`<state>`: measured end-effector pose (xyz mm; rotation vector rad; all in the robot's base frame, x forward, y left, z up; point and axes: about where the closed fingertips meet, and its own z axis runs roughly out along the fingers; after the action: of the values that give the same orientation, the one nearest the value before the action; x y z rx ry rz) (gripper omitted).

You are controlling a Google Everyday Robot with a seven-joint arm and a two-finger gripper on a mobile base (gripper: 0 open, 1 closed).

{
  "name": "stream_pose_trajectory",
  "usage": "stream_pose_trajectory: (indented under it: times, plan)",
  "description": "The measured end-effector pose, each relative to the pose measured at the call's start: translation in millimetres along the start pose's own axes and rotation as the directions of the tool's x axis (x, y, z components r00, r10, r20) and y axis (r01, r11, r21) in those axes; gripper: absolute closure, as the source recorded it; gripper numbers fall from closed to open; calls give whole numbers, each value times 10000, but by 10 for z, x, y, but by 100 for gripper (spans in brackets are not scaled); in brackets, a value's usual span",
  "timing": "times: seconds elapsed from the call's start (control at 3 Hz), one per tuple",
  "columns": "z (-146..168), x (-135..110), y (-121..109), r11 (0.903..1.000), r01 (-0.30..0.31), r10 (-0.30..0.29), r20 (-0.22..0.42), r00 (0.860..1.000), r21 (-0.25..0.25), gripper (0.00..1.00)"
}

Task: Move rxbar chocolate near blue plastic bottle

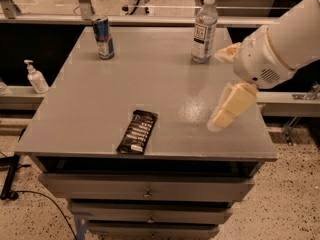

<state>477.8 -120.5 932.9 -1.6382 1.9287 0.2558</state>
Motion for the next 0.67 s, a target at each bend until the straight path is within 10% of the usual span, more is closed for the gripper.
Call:
stream_pose_trajectory:
  times: [0.33, 0.67]
  plan:
    - [255, -353, 54, 9997, 175, -150, 1486, 9888, -150, 0]
    - [256, -348, 55, 9997, 180, -156, 1464, 9891, -153, 0]
